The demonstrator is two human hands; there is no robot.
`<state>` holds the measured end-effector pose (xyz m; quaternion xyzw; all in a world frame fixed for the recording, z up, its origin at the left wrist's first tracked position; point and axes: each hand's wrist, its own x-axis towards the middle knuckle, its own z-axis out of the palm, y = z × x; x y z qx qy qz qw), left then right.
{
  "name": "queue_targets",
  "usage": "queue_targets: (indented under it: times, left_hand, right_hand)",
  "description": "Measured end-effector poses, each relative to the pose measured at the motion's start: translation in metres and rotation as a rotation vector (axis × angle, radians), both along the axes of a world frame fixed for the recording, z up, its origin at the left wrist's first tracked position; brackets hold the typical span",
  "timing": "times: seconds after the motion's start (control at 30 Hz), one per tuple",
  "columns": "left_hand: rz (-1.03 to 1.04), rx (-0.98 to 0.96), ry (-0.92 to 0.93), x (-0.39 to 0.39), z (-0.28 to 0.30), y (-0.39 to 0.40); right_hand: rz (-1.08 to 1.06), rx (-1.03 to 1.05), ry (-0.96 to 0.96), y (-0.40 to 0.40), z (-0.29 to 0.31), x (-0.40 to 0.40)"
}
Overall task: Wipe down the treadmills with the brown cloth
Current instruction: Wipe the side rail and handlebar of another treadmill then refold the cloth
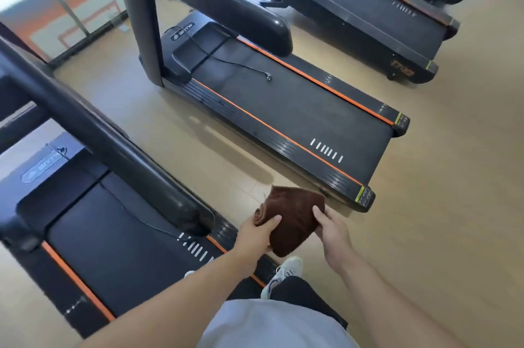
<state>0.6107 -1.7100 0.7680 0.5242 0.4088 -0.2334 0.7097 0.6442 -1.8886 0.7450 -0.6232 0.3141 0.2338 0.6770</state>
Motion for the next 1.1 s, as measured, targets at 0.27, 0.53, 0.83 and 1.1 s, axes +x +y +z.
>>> queue_targets:
  times: [0.27,0.53,0.83,1.1]
  left_hand:
    - [-0.07,0.203,0.134,0.02,0.004,-0.027]
    - [-0.123,0.215,-0.249,0.089,0.044,0.007]
    - [-0.446,0.308,-0.418,0.169,0.069,0.038]
    - [-0.295,0.202,-0.546,0.248,0.085,0.058]
  right_hand:
    - [0.321,0.1,-0.155,-0.014,0.063,0.083]
    - [0.658,0.14,-0.284,-0.001,0.104,0.13]
    - [0.699,0.097,-0.289,0.03,0.089,0.209]
    - [0.904,0.251,-0.224,0.045,0.062,0.279]
